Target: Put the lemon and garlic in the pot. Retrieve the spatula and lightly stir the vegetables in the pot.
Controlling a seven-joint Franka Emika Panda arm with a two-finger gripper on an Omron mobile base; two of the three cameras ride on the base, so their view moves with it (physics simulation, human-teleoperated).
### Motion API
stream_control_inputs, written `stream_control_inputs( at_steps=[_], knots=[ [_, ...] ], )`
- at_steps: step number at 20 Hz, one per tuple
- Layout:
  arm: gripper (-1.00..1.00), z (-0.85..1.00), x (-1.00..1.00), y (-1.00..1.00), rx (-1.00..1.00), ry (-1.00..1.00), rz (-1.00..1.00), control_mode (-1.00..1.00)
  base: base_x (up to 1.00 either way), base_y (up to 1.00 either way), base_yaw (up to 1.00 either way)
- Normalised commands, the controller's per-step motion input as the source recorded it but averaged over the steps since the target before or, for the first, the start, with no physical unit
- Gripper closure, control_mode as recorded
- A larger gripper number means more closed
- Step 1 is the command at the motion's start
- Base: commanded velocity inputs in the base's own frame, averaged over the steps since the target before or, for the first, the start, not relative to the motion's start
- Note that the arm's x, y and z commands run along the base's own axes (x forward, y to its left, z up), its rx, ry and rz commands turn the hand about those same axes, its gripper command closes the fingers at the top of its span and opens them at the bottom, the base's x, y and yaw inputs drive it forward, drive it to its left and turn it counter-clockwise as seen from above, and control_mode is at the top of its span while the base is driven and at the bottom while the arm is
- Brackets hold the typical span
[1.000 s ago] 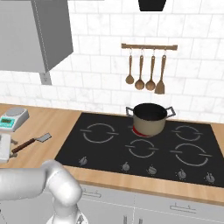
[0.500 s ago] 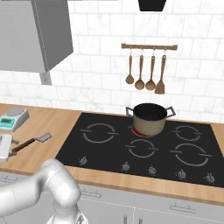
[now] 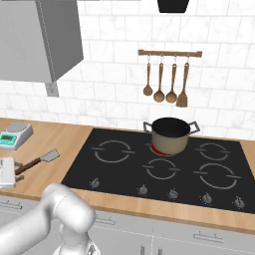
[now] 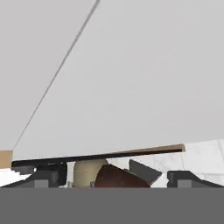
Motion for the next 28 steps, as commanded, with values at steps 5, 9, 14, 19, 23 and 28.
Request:
stream_control_inputs(
  at_steps=[5,9,14,19,23,28],
  knots=[
    [-1.00,-0.05,0.20,-0.07,0.01,0.01,0.20,-1.00,0.00,0.00,0.00],
    [-1.00,-0.29,0.55,0.00,0.00,0.12,0.15,-1.00,0.00,0.00,0.00],
    [-1.00,-0.36,0.18,0.05,0.00,0.12,0.13,-1.00,0.00,0.00,0.00],
    [1.00,-0.08,-0.29,-0.01,0.00,0.01,0.08,-1.00,0.00,0.00,0.00],
    [1.00,0.00,-0.09,-0.08,0.00,0.01,0.01,-1.00,0.00,0.00,0.00],
    [1.00,0.13,0.05,-0.04,0.01,0.08,0.00,-1.00,0.00,0.00,0.00]
  ],
)
